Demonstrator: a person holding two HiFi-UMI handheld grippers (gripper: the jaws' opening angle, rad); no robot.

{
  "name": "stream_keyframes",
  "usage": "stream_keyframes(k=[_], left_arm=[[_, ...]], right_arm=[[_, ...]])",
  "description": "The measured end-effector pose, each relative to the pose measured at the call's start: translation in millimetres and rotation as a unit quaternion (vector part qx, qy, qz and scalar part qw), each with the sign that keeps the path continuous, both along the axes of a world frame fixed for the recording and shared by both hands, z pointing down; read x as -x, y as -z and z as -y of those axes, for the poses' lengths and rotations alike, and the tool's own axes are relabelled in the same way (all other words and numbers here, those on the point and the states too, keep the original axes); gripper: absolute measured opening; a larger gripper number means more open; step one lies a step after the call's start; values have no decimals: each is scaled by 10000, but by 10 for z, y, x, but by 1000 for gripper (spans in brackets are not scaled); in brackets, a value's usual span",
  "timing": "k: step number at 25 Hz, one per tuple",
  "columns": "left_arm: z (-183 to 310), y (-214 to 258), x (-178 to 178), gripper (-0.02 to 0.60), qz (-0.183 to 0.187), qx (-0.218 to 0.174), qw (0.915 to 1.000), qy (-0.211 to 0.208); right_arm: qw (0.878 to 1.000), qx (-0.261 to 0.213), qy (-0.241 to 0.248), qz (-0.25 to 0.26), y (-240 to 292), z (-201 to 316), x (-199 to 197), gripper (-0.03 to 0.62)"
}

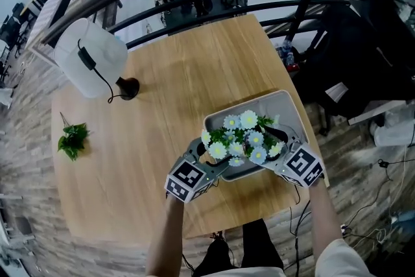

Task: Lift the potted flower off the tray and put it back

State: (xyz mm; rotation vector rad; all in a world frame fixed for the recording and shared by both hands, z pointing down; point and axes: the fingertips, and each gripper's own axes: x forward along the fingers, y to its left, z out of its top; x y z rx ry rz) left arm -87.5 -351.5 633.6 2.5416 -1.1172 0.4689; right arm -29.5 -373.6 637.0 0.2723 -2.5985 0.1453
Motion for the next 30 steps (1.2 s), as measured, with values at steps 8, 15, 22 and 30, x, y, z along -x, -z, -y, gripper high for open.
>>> stream_keyframes(k=[8,15,22,30], left_arm=[[-208,547,2,331,-12,-290,9996,-66],[-485,1050,-41,331,-33,-575,9982,-141],[-934,1501,-72,330,-25,-872,9958,-287],[-1445,1917,-137,330,-9,-1150,9925,-415]], right_arm=[[9994,-174,-219,212,540,-226,-1,416],[9976,-387,-466,343,1037,-520,-43,417],[9950,-579,-672,465,1476,-986,-80,419],[9909,-854,-868,573,1900,-1510,-147,419]])
